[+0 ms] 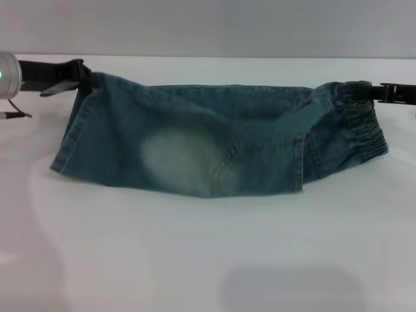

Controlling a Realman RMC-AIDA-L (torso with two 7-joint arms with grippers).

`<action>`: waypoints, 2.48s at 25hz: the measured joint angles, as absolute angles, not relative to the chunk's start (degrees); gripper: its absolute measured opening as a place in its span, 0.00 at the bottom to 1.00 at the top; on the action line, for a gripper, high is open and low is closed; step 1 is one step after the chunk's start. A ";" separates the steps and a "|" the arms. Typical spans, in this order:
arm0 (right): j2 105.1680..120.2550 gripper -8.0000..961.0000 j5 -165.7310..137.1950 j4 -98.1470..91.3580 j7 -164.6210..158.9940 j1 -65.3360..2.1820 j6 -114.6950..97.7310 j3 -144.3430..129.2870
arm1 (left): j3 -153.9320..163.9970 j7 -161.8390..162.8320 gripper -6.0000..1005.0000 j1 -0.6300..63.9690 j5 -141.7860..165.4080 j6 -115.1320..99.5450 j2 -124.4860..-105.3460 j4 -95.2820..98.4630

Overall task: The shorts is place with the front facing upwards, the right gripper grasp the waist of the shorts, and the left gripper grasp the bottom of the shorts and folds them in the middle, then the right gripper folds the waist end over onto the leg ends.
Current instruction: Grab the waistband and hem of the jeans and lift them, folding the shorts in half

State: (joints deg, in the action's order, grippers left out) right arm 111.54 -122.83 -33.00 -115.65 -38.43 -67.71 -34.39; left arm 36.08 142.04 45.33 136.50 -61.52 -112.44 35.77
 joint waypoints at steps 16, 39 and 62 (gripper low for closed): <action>113.21 0.06 -118.21 -27.15 -110.99 -39.51 -52.89 -34.21 | 40.82 142.09 0.10 46.55 136.91 -49.03 -114.32 34.98; 113.32 0.08 -117.49 -26.85 -110.38 -39.89 -49.71 -34.56 | 42.54 142.14 0.10 44.29 139.14 -46.22 -114.18 34.89; 114.34 0.48 -117.07 -27.61 -109.33 -39.62 -46.56 -34.34 | 42.52 138.76 0.48 44.49 136.93 -40.01 -117.61 38.41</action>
